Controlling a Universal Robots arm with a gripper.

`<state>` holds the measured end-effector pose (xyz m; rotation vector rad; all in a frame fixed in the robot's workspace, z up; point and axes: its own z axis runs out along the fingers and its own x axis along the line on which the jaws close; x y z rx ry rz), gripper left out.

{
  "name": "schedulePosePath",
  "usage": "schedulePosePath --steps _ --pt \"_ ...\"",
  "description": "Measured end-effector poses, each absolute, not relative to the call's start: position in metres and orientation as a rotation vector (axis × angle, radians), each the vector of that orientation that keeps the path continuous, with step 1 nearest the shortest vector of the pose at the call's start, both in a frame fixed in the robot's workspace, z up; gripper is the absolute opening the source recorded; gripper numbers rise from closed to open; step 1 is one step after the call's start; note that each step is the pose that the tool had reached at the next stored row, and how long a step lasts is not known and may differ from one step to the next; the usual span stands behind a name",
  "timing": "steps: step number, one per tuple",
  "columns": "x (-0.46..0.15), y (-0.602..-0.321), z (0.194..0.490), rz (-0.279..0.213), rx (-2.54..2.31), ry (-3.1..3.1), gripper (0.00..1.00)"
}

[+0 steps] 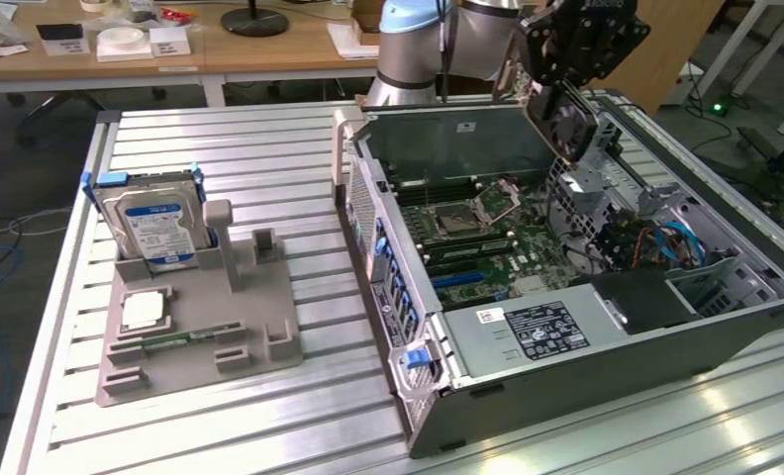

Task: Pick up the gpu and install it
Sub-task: 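Pick up the gpu and move the gpu toward the slot, then insert the gpu into the slot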

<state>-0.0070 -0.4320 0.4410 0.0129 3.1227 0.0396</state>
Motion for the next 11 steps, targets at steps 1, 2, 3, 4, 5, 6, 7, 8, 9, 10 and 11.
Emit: schedulePosePath --steps 1,2,3,4,5,6,7,8,9,10,11 --pt "-0.0040 -0.4320 0.4409 0.040 0.013 3.123 0.28" --pt "-0.0016 -0.4320 0.4409 0.040 0.013 3.123 0.28" --pt "-0.0003 -0.4320 0.4409 0.040 0.013 3.123 0.28" --pt "0.0004 -0.4320 0.4409 0.040 0.013 3.123 0.28" --pt "0.0005 -0.4320 0.4409 0.040 0.013 3.123 0.28" --pt "0.0005 -0.4320 0.4409 0.040 0.013 3.123 0.28" --pt "0.0005 -0.4320 0.4409 0.040 0.013 3.123 0.28" --pt "0.0005 -0.4320 0.4409 0.040 0.013 3.123 0.28" --pt "0.0005 -0.4320 0.4409 0.040 0.013 3.123 0.28" --pt "0.0005 -0.4320 0.4409 0.040 0.013 3.123 0.28" --pt "0.0005 -0.4320 0.4409 0.040 0.013 3.123 0.28"
